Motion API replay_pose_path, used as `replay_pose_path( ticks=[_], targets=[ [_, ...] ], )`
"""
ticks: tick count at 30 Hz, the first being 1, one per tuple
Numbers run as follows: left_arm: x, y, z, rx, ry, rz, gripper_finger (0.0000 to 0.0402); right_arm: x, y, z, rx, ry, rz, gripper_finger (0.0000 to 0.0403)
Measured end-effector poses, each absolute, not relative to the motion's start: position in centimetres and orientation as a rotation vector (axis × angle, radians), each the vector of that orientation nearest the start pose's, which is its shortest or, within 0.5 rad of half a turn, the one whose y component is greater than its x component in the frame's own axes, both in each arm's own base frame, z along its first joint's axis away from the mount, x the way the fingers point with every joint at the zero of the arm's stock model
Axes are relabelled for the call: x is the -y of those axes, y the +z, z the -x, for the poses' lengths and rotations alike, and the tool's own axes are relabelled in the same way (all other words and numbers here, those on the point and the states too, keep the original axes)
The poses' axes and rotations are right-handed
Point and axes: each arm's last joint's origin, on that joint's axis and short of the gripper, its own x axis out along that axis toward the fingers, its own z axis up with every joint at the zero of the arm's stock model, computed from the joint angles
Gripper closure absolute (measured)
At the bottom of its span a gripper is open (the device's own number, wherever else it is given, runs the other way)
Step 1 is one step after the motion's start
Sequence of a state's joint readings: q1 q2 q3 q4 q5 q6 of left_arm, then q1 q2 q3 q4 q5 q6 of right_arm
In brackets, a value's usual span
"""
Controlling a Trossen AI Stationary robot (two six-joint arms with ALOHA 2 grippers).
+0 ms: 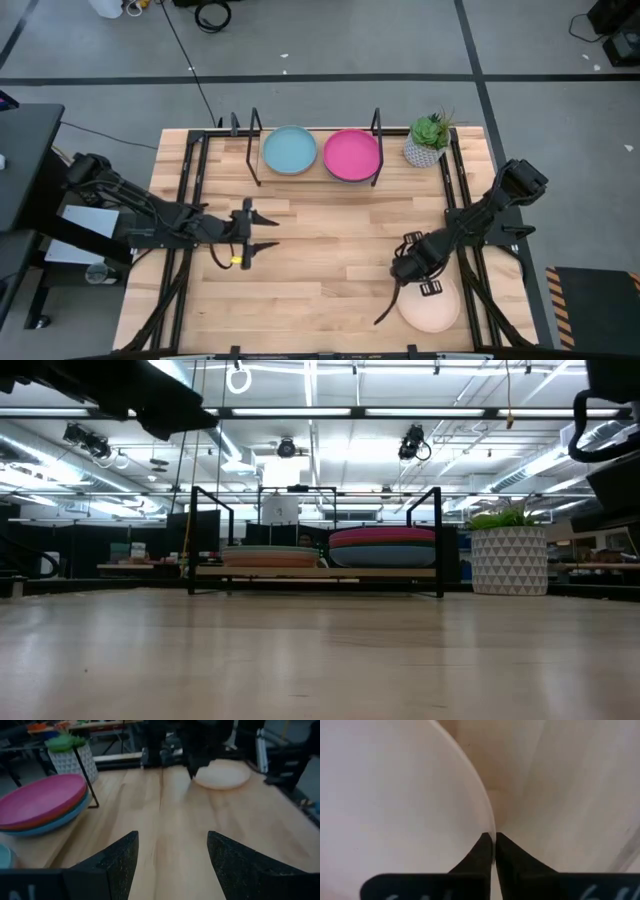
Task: Place and stack plates onto a shelf
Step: Stack the white plate on top of the blue plate on the shelf
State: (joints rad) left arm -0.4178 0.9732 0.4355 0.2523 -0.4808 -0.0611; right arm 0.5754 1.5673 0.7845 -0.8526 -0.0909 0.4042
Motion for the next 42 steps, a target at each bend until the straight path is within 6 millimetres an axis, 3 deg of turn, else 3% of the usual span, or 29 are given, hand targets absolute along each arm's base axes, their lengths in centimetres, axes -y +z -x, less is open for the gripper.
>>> replay_pose_path(
  ticks=[6, 12, 20, 25, 42],
  targets=[
    [7.6, 19.5, -21.1, -0.335, 0.073, -0.169, 0.0159, -11.2, 14.1, -20.0, -1.658, 0.162, 0.081, 0.0385],
    [8.3, 18.5, -23.2, -0.346, 0.088, -0.408, 0.0159, -9.0, 14.1, -22.3, -1.521, 0.236, 0.106, 0.0389],
    [9.6, 17.6, -26.3, -0.433, 0.050, -0.685, 0.0159, -4.4, 15.2, -25.3, -1.389, 0.230, -0.093, 0.0388],
    [10.6, 17.1, -27.6, -0.449, -0.024, -0.822, 0.0159, -2.6, 16.2, -26.4, -1.338, 0.263, -0.226, 0.0388],
    [12.6, 15.4, -32.4, -0.394, -0.080, -1.164, 0.0159, -0.2, 18.2, -28.5, -1.182, 0.190, -0.399, 0.0388]
  ],
)
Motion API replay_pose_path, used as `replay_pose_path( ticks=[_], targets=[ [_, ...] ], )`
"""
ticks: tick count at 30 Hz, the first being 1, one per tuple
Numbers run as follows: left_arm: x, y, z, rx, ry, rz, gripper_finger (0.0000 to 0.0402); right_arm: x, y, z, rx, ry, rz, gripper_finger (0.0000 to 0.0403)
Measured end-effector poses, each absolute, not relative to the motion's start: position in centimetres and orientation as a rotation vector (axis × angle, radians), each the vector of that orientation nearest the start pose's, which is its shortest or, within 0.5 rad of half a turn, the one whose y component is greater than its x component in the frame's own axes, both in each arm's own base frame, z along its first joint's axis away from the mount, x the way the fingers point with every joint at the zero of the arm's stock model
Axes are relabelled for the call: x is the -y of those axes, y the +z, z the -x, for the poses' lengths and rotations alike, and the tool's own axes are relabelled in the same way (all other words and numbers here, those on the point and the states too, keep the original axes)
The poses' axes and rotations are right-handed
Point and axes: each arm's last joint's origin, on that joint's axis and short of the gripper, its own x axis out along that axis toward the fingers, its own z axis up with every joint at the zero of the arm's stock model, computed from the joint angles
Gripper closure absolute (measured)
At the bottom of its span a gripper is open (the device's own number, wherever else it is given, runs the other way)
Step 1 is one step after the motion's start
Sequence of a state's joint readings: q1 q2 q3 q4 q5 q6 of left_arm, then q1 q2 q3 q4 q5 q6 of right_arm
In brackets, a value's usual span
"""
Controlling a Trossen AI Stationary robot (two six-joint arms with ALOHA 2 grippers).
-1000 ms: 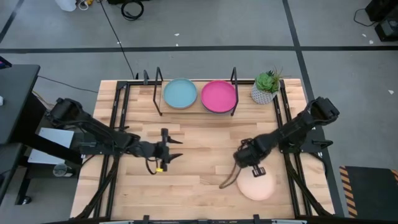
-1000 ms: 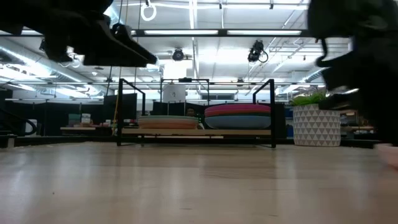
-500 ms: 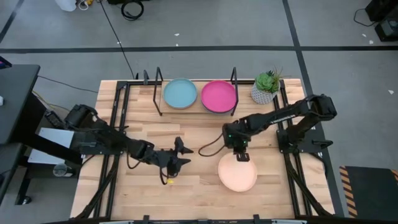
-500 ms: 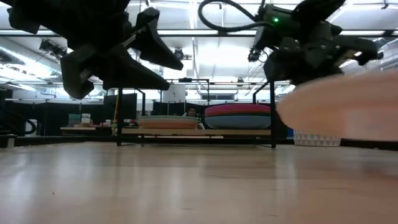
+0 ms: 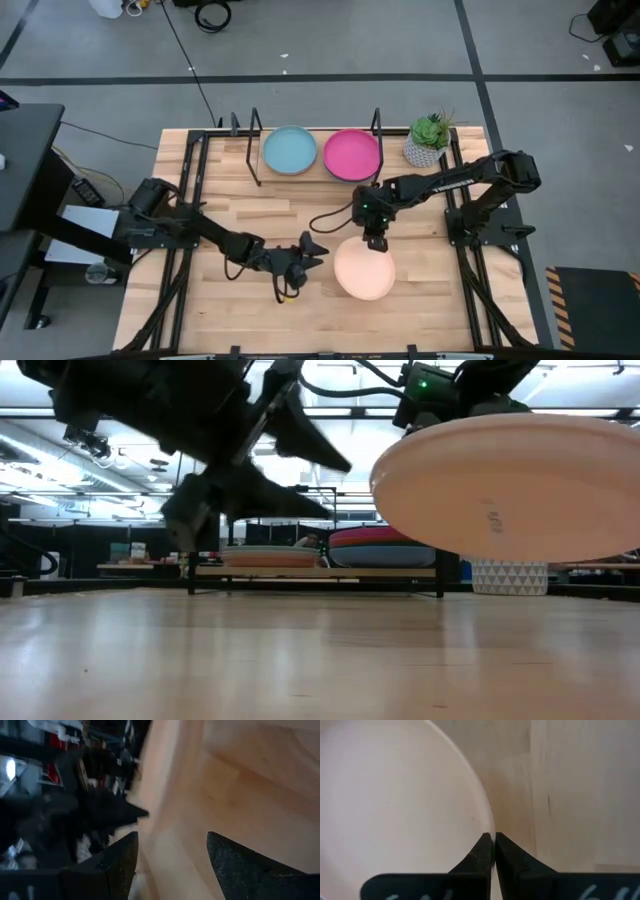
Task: Place and stack plates onto a shelf
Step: Stack the white plate on top of the blue plate on the shelf
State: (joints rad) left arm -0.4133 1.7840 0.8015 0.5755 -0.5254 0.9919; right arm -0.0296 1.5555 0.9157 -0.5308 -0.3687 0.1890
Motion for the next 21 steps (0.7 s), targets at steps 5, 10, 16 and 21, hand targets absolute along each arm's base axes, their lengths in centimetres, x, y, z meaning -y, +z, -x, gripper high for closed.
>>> replay_pose_path(
  ticks=[5, 10, 16, 21],
  targets=[
    [12.9, 16.3, -33.2, -0.350, -0.104, -1.188, 0.0159, -0.2, 18.3, -28.7, -1.163, 0.180, -0.414, 0.0388],
    [12.6, 16.5, -33.5, -0.323, -0.146, -1.194, 0.0159, -0.2, 18.5, -29.1, -1.125, 0.194, -0.419, 0.0387],
    [12.0, 15.9, -34.0, -0.321, -0.171, -1.250, 0.0176, -0.2, 18.6, -29.3, -1.094, 0.210, -0.423, 0.0387],
    [12.1, 15.9, -34.0, -0.292, -0.212, -1.280, 0.0204, 0.0, 18.7, -29.5, -1.079, 0.194, -0.438, 0.0387]
  ],
)
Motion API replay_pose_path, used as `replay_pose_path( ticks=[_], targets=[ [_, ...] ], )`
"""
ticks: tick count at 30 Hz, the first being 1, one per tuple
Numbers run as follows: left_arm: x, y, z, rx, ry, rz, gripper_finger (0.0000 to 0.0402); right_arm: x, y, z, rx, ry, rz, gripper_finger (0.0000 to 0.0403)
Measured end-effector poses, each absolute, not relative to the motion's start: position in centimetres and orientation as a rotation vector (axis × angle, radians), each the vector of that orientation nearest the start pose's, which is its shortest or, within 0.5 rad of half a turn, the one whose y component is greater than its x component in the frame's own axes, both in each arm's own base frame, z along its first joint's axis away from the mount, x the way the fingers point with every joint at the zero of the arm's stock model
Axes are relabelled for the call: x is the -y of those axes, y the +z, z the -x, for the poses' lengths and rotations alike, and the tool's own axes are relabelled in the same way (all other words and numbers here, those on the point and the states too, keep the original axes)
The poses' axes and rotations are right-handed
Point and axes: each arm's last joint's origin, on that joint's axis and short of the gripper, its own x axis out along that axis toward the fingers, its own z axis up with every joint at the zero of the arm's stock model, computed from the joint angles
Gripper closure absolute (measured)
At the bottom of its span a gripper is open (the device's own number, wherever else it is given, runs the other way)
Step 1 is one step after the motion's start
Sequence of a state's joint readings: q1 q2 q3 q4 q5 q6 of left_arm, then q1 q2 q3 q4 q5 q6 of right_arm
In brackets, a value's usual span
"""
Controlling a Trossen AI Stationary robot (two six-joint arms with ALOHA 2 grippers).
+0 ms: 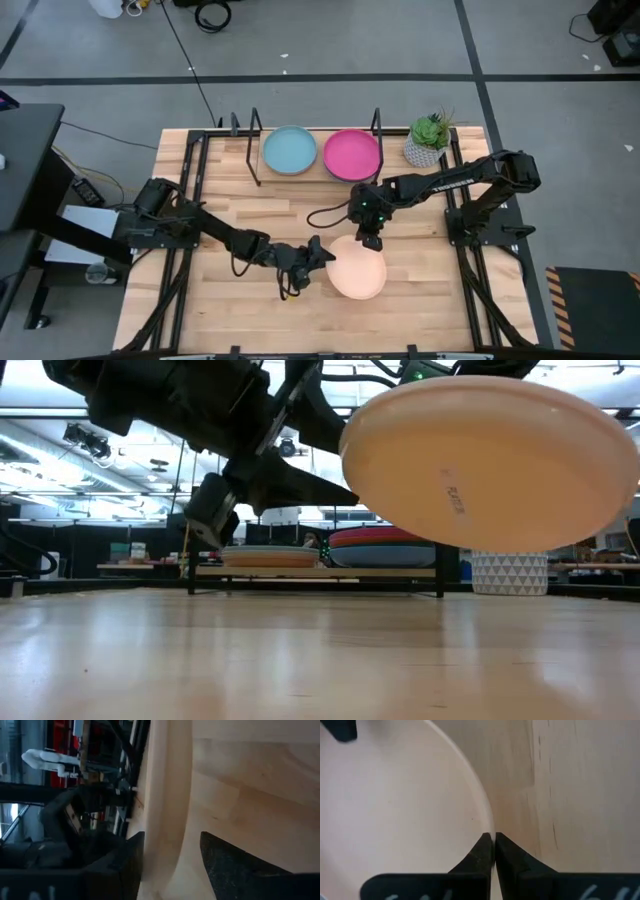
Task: Place and stack plates onto a shelf
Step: Stack the white plate on top of the blue plate on the shelf
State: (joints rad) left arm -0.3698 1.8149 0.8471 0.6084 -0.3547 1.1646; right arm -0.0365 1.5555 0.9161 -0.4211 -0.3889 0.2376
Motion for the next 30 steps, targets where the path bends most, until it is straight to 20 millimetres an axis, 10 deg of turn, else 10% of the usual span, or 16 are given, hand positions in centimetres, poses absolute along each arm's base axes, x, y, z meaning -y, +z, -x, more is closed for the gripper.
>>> replay_pose_path(
  ticks=[30],
  targets=[
    [11.83, 15.91, -34.20, -0.271, -0.226, -1.202, 0.0321, 0.16, 18.99, -29.96, -1.023, 0.186, -0.451, 0.0366]
  ],
)
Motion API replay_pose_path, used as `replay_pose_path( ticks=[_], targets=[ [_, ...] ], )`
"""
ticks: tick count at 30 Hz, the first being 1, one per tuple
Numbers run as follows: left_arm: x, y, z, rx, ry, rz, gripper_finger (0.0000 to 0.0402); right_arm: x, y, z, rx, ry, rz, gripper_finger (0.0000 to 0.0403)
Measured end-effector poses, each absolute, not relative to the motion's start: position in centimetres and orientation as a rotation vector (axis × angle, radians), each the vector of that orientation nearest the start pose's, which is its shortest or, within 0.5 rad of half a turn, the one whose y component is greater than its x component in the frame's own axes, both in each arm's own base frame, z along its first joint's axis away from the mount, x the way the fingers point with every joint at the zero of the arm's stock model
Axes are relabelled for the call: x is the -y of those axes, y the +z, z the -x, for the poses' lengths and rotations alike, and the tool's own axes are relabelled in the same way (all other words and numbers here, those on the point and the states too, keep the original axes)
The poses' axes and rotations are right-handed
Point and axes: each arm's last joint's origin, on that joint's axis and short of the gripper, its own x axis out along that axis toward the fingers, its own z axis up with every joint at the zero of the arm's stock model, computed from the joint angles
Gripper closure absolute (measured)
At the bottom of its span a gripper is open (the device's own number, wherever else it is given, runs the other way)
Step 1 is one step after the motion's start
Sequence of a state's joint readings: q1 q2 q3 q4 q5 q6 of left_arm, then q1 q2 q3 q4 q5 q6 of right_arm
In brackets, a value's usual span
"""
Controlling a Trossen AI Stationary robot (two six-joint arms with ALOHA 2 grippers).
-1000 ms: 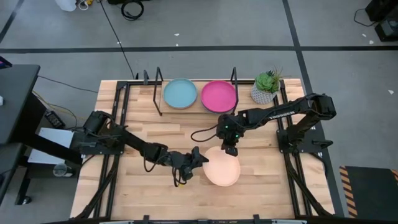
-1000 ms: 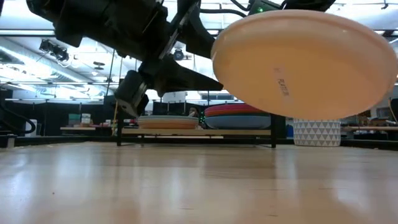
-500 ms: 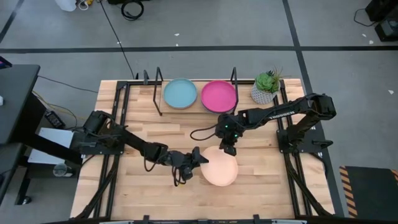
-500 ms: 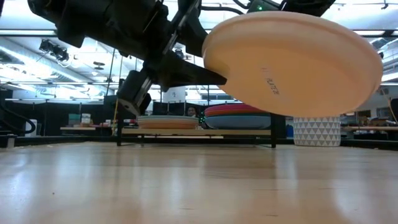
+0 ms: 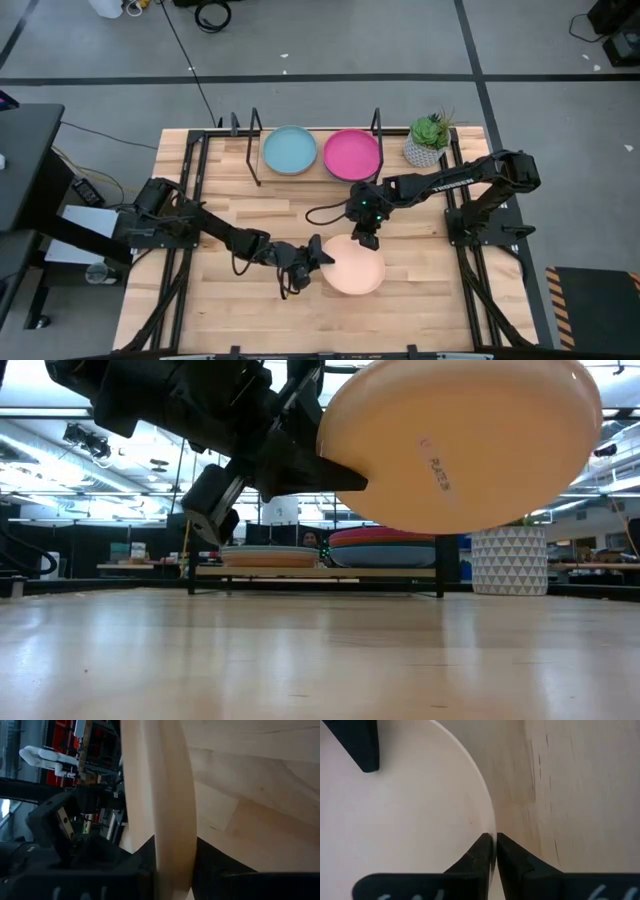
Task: Place and stack plates onto a shelf
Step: Stack the white plate on top of the blue plate on the shelf
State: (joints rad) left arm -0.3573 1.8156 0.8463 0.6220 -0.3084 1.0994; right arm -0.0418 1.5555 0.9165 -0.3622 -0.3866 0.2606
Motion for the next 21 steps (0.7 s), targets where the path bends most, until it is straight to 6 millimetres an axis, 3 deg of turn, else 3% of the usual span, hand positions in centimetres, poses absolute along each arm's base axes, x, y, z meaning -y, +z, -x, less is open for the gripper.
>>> replay_pose_path(
  ticks=[13, 21],
  targets=[
    [12.0, 15.6, -34.0, -0.305, -0.237, -1.155, 0.0333, 2.0, 19.1, -29.5, -1.026, 0.153, -0.455, 0.0328],
    [12.0, 15.6, -34.0, -0.314, -0.221, -1.150, 0.0333, 2.9, 21.8, -27.9, -0.961, 0.104, -0.410, 0.0296]
  ],
)
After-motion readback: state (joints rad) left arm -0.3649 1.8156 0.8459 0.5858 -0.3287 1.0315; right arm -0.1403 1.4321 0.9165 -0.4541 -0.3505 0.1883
